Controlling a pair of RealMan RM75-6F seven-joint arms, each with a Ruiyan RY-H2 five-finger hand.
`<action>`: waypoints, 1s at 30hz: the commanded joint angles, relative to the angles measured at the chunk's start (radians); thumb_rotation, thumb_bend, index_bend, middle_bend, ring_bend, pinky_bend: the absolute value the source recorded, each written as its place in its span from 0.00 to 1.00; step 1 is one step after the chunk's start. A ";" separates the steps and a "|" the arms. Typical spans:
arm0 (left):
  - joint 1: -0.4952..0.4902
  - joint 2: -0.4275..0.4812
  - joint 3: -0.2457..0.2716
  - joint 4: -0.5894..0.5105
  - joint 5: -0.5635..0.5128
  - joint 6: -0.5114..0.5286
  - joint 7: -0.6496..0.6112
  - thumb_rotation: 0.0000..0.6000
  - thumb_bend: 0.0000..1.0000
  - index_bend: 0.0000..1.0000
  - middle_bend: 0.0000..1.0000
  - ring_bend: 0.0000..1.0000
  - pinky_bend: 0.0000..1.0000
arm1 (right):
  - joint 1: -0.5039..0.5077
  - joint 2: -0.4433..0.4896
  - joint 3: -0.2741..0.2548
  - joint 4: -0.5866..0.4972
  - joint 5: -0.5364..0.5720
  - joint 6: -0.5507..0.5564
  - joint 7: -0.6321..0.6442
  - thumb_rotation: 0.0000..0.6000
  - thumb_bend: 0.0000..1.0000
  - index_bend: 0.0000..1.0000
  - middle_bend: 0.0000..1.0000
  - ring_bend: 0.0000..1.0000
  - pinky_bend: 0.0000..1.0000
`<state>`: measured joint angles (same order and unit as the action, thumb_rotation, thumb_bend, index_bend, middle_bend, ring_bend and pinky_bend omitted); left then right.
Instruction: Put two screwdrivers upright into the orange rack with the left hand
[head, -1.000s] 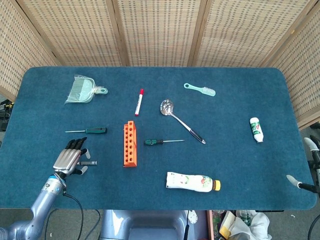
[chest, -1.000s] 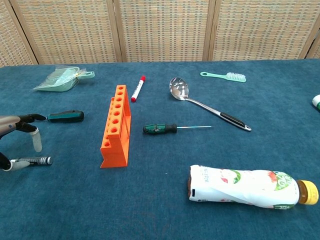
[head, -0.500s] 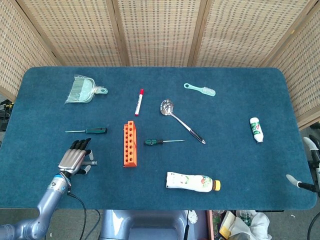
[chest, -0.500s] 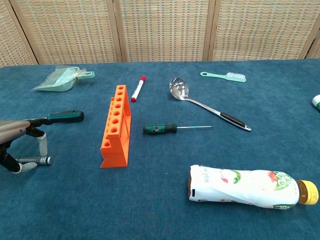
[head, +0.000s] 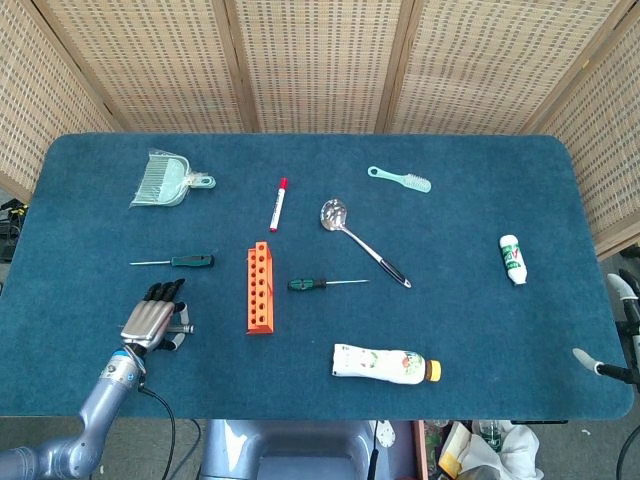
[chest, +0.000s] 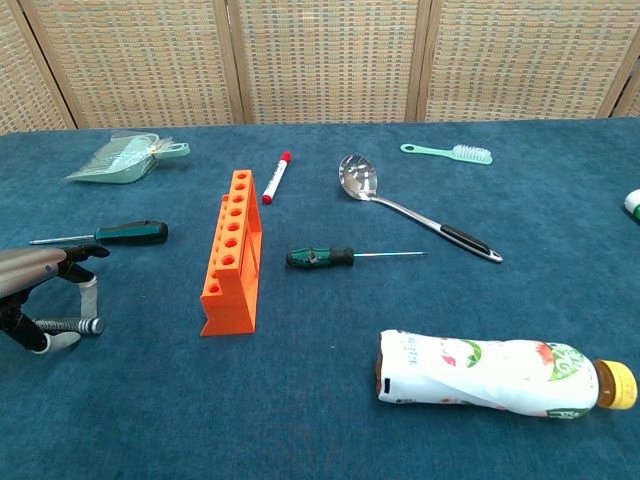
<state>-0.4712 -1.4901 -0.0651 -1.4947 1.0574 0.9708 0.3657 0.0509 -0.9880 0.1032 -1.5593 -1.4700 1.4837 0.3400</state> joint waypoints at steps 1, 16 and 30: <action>0.005 0.021 -0.003 -0.024 0.013 0.011 -0.022 1.00 0.38 0.57 0.00 0.00 0.00 | 0.001 0.000 0.000 0.000 -0.001 -0.001 0.000 1.00 0.00 0.00 0.00 0.00 0.00; 0.041 0.269 -0.074 -0.276 0.380 0.112 -0.690 1.00 0.40 0.59 0.00 0.00 0.00 | 0.001 -0.003 -0.004 -0.006 -0.007 0.002 -0.009 1.00 0.00 0.00 0.00 0.00 0.00; -0.038 0.389 -0.129 -0.403 0.590 0.234 -1.367 1.00 0.39 0.59 0.00 0.00 0.00 | 0.003 -0.007 -0.005 -0.009 -0.010 0.004 -0.020 1.00 0.00 0.00 0.00 0.00 0.00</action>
<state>-0.4729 -1.1285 -0.1766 -1.8541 1.6181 1.2051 -0.9401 0.0537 -0.9950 0.0978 -1.5686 -1.4803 1.4879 0.3200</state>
